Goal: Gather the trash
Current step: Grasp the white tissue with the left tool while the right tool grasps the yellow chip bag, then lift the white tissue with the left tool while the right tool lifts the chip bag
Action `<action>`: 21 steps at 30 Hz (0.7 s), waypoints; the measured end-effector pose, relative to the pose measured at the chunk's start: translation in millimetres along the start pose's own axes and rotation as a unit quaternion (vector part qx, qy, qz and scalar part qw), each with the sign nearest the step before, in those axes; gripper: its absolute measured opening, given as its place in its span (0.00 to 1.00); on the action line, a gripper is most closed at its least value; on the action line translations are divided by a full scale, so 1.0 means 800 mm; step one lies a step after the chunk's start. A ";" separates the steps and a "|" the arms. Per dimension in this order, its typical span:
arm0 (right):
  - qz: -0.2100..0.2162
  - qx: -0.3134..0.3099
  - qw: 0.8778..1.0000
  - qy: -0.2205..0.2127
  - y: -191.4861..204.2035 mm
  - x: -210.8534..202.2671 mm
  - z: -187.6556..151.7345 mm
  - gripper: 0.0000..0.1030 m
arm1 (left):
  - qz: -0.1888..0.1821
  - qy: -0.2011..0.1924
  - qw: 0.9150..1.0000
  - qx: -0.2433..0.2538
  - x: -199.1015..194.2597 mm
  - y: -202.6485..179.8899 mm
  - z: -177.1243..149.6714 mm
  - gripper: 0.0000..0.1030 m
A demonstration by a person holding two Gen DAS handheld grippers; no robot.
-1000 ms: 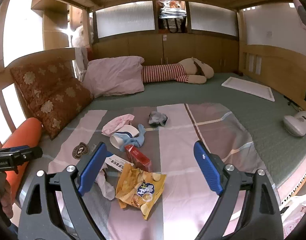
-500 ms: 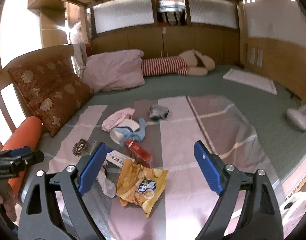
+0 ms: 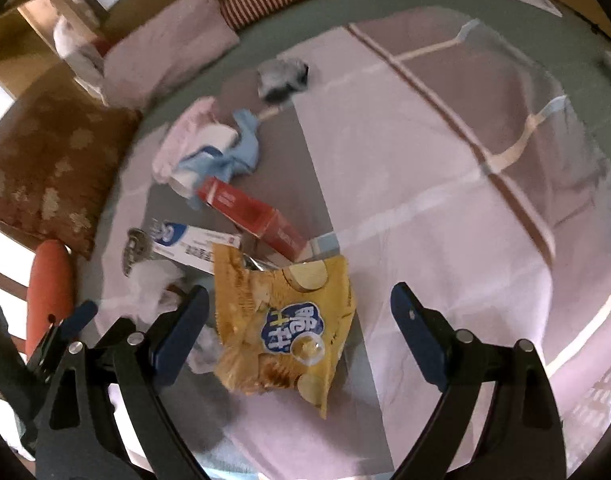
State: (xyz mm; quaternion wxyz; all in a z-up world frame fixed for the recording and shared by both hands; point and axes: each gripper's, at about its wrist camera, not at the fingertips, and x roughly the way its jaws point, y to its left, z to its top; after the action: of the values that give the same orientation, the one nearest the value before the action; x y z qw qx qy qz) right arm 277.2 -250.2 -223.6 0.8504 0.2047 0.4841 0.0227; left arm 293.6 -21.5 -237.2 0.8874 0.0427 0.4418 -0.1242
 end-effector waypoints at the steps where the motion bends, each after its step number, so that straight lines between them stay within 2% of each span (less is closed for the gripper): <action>1: -0.003 -0.006 1.000 0.005 0.002 0.004 0.002 0.88 | 0.001 0.005 1.000 -0.001 0.007 0.000 0.000 0.96; 4: -0.030 -0.028 0.999 0.019 0.009 0.020 -0.002 0.88 | 0.004 0.014 1.000 -0.008 0.027 0.003 0.003 0.95; 5: -0.039 -0.033 0.998 0.024 0.009 0.027 -0.002 0.88 | 0.003 0.016 1.000 -0.010 0.031 0.003 0.004 0.89; 6: -0.050 -0.039 0.997 0.034 0.009 0.036 -0.003 0.87 | -0.009 0.027 0.999 -0.016 0.038 0.004 0.004 0.72; 8: -0.038 -0.046 0.996 0.063 0.006 0.048 -0.005 0.69 | -0.029 0.051 0.998 -0.030 0.047 0.007 0.004 0.46; 9: -0.030 -0.050 0.996 0.063 0.007 0.046 -0.007 0.66 | -0.035 0.059 0.997 -0.038 0.047 0.008 0.003 0.37; 10: -0.025 -0.055 0.996 0.060 0.009 0.042 -0.006 0.52 | -0.035 0.056 0.997 -0.037 0.044 0.008 0.003 0.31; 12: -0.007 -0.071 0.996 0.052 0.016 0.028 -0.005 0.48 | -0.036 0.042 0.998 -0.036 0.024 0.006 0.009 0.24; 14: 0.021 -0.073 0.997 0.024 0.023 -0.002 -0.005 0.47 | -0.049 0.014 0.998 -0.047 -0.013 0.007 0.019 0.22; 16: 0.036 -0.086 0.995 -0.020 0.032 -0.038 -0.008 0.46 | -0.049 -0.032 0.997 -0.052 -0.068 0.011 0.030 0.22; 18: 0.032 -0.119 0.988 -0.092 0.049 -0.087 -0.017 0.46 | -0.043 -0.083 0.995 -0.045 -0.124 0.013 0.033 0.22; 20: 0.013 -0.154 0.973 -0.172 0.068 -0.134 -0.027 0.46 | -0.028 -0.122 0.992 -0.033 -0.172 0.013 0.029 0.22; 21: 0.007 -0.163 0.967 -0.197 0.074 -0.148 -0.031 0.46 | -0.012 -0.149 0.988 -0.028 -0.200 0.014 0.021 0.23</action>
State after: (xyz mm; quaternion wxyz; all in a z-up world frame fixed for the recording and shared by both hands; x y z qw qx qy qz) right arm 203.4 -216.0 -116.6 0.9509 0.0667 0.2950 0.0662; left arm 216.8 15.2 -100.3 0.9426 -0.0060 0.3087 -0.1272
